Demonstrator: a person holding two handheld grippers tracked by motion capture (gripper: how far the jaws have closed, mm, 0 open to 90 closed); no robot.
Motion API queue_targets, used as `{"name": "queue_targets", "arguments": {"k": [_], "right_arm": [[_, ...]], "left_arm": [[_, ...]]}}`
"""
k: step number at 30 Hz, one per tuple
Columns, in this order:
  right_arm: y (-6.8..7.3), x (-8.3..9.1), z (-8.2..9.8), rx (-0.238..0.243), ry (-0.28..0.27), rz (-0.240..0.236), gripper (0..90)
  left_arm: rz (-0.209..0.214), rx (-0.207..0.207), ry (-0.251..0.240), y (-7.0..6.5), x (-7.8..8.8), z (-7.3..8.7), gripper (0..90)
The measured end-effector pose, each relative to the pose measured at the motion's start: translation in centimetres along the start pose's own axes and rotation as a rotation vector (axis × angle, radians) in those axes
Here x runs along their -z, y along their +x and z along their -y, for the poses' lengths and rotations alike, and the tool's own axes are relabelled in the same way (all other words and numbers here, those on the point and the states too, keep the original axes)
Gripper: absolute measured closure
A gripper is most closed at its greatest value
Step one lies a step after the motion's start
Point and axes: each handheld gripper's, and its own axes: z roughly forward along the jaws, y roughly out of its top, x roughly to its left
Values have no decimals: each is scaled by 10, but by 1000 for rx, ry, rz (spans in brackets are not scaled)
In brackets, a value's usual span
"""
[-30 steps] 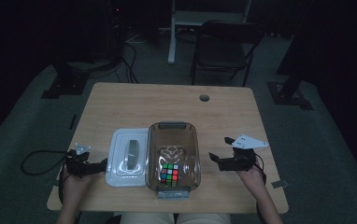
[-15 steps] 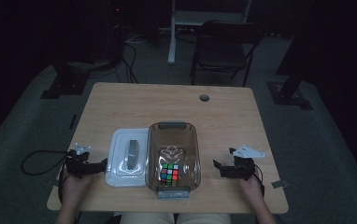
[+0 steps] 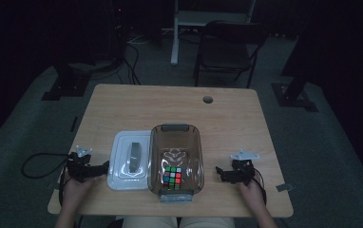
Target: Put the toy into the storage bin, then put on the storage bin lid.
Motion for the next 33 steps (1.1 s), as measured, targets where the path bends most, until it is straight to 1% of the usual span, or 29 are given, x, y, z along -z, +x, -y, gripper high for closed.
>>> {"name": "queue_targets", "arguments": {"k": [1,18,20,22,24,26,29,32,33], "right_arm": [[0,-2,-1,-1,15,10,112],[0,-2,-1,-5,15,13,112],[0,-2,-1,-5,15,13,112],[0,-2,-1,-5,15,13,112],[0,-2,-1,-6,16,13,112],[0,-2,-1,-6,16,13,112],[0,-2,-1,-6,16,13,112],[0,-2,-1,-6,16,13,112],[0,-2,-1,-6,16,13,112]], "left_arm": [[0,1,0,0,0,0,13],[-7,6,0,1,0,0,14],[-21,24,11,3,1,0,14],[-14,51,4,6,3,0,32],[-29,78,15,8,4,-1,33],[-34,91,9,9,8,-2,33],[-39,91,-1,6,16,-7,33],[-19,88,-10,-1,22,-11,33],[-10,79,-6,-4,22,-13,33]]}}
